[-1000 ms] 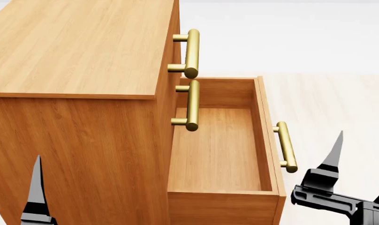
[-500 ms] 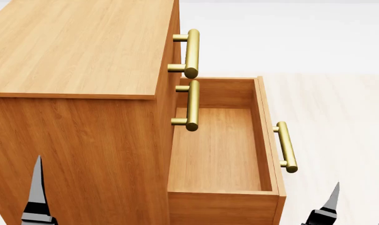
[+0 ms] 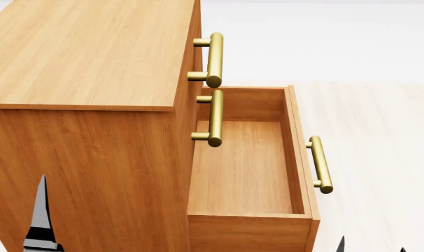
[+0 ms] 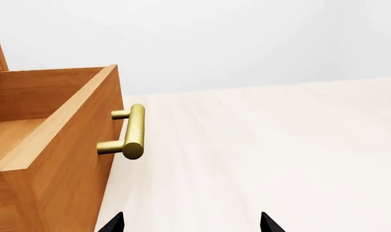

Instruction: Close the bottom drawer of the cabinet.

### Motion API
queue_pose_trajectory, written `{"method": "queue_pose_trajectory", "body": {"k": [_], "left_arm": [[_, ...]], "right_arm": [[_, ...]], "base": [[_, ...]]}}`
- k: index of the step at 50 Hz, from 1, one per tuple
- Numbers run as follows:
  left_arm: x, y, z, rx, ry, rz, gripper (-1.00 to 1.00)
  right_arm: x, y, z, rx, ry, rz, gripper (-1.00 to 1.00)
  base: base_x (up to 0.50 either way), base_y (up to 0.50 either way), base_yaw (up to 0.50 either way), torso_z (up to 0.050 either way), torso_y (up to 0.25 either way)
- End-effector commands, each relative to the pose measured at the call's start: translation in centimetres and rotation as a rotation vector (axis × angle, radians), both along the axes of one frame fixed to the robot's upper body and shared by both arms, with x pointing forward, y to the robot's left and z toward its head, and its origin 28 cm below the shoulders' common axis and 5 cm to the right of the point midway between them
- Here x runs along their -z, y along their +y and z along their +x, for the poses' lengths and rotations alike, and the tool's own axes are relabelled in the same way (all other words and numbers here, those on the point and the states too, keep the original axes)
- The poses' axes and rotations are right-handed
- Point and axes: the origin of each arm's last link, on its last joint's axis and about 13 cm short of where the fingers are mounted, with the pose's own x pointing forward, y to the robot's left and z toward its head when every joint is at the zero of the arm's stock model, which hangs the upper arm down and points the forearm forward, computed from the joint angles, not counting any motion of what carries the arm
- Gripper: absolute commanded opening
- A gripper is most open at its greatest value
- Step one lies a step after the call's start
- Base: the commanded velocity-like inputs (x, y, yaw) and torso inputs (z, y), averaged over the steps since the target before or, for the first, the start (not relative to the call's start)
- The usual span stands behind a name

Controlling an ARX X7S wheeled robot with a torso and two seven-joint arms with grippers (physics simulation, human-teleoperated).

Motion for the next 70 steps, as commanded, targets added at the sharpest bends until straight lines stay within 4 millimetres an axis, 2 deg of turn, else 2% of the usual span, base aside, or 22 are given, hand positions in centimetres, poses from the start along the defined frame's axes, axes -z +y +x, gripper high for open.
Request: {"method": "queue_pose_trajectory", "body": {"k": [1,27,48,53,61,70], "left_arm": [[0.0,0.0,0.0,0.001,0.001,0.0,1.0],[0.2,-0.2,0.0,0.007,0.004,0.003,1.0],[0.2,-0.2,-0.1,0.008,0.006,0.005,1.0],[0.3,-0.2,-0.1,0.011,0.006,0.005,1.0],[0.3,-0.3,-0.1,0.013,0.008,0.004,1.0],[0.3,-0.3,0.0,0.013,0.005,0.007,1.0]], "right_arm": [[1.6,0.7,0.2,-0.052,0.041,-0.02,1.0],[0.6,2.8,2.8,-0.157,0.066,-0.072,1.0],[-0.9,4.8,3.3,-0.254,0.049,-0.121,1.0],[-0.9,4.5,4.0,-0.221,0.055,-0.083,1.0],[-0.9,5.4,5.1,-0.225,0.063,-0.073,1.0],[-0.2,6.1,5.1,-0.244,0.08,-0.074,1.0]], "base": [[0.0,0.0,0.0,0.0,0.0],[0.0,0.0,0.0,0.0,0.0],[0.01,0.0,0.01,0.0,0.0],[0.0,0.0,0.0,0.0,0.0],[0.0,0.0,0.0,0.0,0.0],[0.0,0.0,0.0,0.0,0.0]]}}
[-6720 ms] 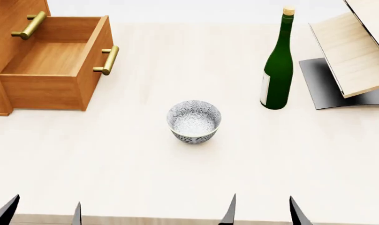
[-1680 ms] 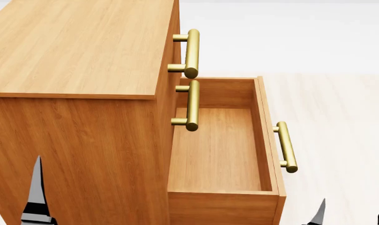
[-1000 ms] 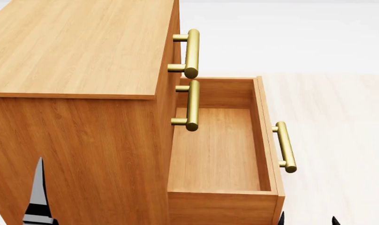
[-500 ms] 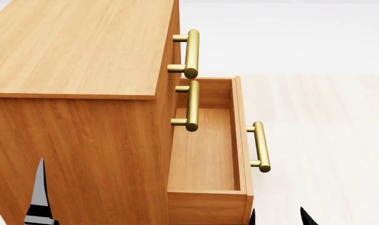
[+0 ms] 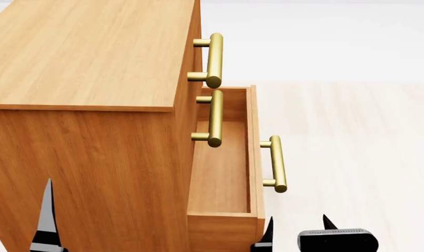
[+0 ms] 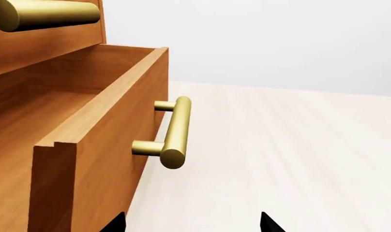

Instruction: Close the bottom drawer of the cabinet.

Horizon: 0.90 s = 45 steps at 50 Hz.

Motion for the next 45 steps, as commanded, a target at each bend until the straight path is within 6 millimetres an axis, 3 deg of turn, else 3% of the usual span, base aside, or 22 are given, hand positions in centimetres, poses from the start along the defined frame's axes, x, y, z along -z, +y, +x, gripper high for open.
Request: {"method": "queue_pose_trajectory", "body": {"k": [1,25,45], "left_arm": [[0.0,0.0,0.1,0.0,-0.001,0.001,1.0],[-0.1,0.0,-0.1,-0.001,-0.004,0.002,1.0],[-0.2,-0.1,-0.1,0.0,-0.005,0.0,1.0]], "right_arm": [[0.0,1.0,0.5,-0.02,0.011,0.007,1.0],[0.2,2.4,0.0,-0.092,0.004,-0.002,1.0],[-1.1,5.4,-0.6,-0.244,-0.031,-0.059,1.0]], "base": [[0.0,0.0,0.0,0.0,0.0],[0.0,0.0,0.0,0.0,0.0],[0.0,0.0,0.0,0.0,0.0]]}}
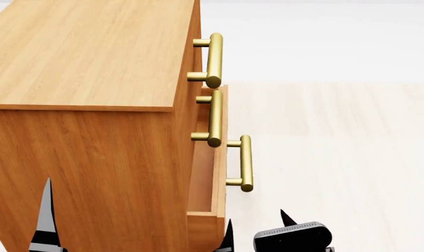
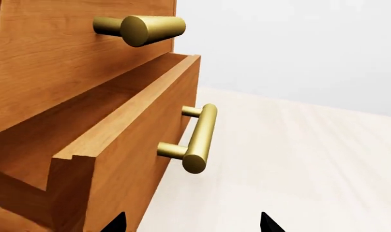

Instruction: Close the bottom drawer of the cabinet.

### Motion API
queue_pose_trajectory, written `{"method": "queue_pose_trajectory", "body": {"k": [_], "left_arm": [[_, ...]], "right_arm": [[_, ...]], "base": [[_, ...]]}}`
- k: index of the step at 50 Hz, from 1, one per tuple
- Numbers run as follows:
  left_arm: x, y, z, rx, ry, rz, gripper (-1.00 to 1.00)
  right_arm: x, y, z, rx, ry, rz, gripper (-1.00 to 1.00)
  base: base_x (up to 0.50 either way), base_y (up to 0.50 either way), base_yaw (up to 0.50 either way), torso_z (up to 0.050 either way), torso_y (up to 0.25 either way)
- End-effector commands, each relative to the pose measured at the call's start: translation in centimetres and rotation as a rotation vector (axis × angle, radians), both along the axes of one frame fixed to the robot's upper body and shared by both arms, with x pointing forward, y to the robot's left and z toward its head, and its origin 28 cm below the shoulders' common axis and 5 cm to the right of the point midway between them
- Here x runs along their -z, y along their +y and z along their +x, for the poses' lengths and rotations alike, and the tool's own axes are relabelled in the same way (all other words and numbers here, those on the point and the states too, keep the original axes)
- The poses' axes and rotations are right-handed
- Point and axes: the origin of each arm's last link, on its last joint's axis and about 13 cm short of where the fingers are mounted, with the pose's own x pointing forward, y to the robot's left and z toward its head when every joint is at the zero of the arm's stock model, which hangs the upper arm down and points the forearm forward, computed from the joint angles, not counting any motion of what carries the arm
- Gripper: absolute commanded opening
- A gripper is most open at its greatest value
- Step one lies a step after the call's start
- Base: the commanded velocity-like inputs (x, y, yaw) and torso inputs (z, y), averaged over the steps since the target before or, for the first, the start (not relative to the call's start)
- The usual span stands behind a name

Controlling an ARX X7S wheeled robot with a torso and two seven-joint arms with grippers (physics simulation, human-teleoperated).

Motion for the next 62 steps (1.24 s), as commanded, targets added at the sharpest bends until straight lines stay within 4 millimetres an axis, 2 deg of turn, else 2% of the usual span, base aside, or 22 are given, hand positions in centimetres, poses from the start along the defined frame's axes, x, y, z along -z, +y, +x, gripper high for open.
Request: {"method": "queue_pose_trajectory", "body": {"k": [1,15,34,48,56,62], "left_arm": [[-0.1,0.0,0.0,0.001,-0.002,-0.001,1.0],[0.0,0.0,0.0,0.002,-0.001,0.001,1.0],[0.1,-0.1,0.0,0.005,0.001,0.0,1.0],[0.0,0.0,0.0,0.003,-0.003,-0.002,1.0],[0.0,0.0,0.1,0.0,-0.003,-0.003,1.0],[-0.1,0.1,0.0,-0.002,-0.005,-0.004,1.0]], "right_arm": [[-0.5,2.0,-0.4,-0.099,-0.016,-0.018,1.0],[-0.7,2.7,-0.4,-0.154,-0.021,-0.038,1.0],[-3.4,3.0,-0.4,-0.255,-0.042,-0.055,1.0],[-4.1,3.7,-0.8,-0.346,-0.048,-0.115,1.0],[-3.7,3.5,-0.7,-0.322,-0.055,-0.116,1.0],[-3.2,2.3,-0.6,-0.225,-0.079,-0.055,1.0]], "base": [[0.0,0.0,0.0,0.0,0.0],[0.0,0.0,0.0,0.0,0.0],[0.0,0.0,0.0,0.0,0.0],[0.0,0.0,0.0,0.0,0.0],[0.0,0.0,0.0,0.0,0.001],[0.0,0.0,0.0,0.0,0.0]]}}
